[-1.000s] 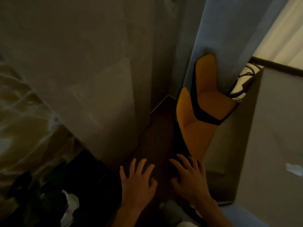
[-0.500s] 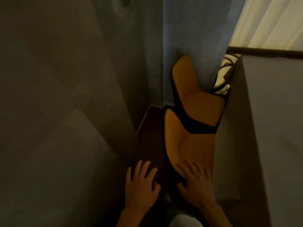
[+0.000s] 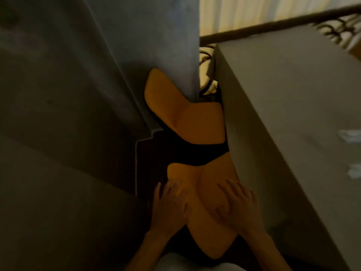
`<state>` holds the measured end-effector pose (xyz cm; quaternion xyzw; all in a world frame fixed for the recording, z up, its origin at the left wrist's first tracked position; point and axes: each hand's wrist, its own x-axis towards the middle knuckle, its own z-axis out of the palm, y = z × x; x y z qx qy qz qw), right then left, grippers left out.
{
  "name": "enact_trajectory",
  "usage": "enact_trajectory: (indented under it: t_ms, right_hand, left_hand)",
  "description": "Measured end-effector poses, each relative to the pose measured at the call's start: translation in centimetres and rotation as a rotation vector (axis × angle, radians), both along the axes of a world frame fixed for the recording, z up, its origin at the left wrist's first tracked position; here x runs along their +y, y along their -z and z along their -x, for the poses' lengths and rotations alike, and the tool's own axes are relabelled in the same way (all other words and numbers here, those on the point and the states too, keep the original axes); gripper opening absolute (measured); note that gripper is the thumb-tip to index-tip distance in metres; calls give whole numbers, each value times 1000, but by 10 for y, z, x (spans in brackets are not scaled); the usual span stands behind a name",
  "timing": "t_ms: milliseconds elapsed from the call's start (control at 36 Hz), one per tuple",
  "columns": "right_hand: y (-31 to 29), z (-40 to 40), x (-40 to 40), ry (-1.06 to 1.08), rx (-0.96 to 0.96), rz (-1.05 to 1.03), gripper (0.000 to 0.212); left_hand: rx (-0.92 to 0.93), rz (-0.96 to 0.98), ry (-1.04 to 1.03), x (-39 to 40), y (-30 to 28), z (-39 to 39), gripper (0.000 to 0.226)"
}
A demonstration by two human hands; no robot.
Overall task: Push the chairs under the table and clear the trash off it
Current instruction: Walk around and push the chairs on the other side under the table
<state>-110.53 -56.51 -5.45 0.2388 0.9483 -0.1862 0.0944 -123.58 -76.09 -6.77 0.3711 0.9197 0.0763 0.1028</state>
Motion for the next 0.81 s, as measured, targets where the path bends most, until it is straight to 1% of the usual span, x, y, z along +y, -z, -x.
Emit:
enact_trajectory:
  t_ms: [139, 194, 250, 361, 500, 667, 806]
  right_hand:
    - [24, 17, -8, 264, -62, -40, 69]
    - [23, 29, -20, 406, -70, -10, 69]
    - [20, 42, -33, 557, -60, 4, 70]
    - [11, 65, -60, 795, -73, 87, 67]
    - [5, 84, -88, 925, -75, 141, 69]
    - [2, 89, -126, 1025, -94, 118, 74]
    - [3, 96, -158, 1127, -61, 183, 66]
  left_hand:
    - [10, 9, 271, 31, 29, 73, 45]
    - [-5, -27, 405, 39, 33, 98, 47]
    - [-11, -3, 543, 44, 35, 121, 45]
    - [-41, 38, 721, 51, 38, 154, 43]
    - [-91, 72, 871, 51, 38, 177, 44]
    - [-179, 140, 1047, 37, 49, 188, 47]
    - [-223, 188, 1073, 21, 59, 188, 42]
